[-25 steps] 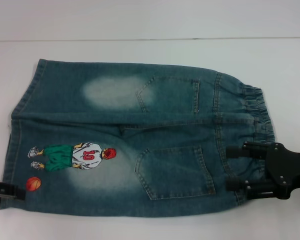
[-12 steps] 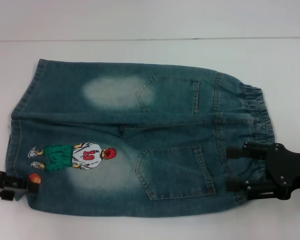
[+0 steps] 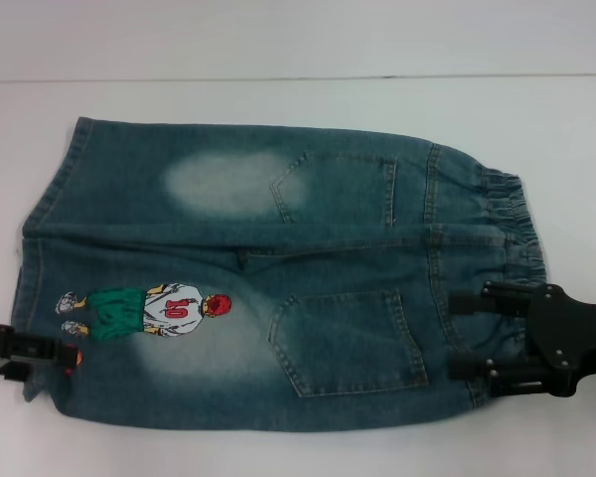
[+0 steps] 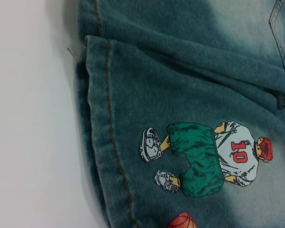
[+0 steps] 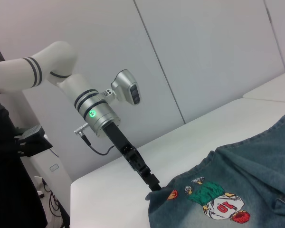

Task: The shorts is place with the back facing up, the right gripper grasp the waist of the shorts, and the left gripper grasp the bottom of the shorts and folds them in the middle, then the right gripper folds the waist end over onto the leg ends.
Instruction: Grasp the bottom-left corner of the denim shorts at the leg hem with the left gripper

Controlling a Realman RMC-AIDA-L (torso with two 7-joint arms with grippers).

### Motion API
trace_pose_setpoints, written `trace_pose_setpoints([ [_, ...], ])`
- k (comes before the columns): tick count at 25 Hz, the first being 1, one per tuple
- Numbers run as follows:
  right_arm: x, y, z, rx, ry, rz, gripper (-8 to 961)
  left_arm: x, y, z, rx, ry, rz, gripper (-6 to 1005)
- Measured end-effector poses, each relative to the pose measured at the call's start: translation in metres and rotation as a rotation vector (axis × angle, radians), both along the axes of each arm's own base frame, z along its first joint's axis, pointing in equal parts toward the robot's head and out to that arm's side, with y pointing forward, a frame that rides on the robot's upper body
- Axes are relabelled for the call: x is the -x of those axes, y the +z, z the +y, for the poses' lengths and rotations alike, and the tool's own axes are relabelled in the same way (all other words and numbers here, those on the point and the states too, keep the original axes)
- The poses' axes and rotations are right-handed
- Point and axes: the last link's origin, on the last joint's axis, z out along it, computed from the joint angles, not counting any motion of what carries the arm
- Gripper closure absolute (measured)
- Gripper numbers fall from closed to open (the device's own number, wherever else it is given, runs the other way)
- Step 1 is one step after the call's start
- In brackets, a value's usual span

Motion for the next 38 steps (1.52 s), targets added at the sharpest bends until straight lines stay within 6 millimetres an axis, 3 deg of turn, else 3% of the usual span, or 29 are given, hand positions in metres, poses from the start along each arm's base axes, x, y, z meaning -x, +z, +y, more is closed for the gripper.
trace_pose_setpoints([
  [10,0.000,0.000,0.000,0.000,0.000,0.000,41,0.002,0.003,0.003,-0.018,0.001,0.013,99],
  [19,0.000,0.000,0.001,-0.004,0.001,0.000,41,0.006,0.023,-0.008,0.003,0.059,0.011,99],
  [38,0.001,-0.001,0.004,-0.017,0.010,-0.008,42,0.019,0.015,-0.015,0.036,0.106,0.075,98],
])
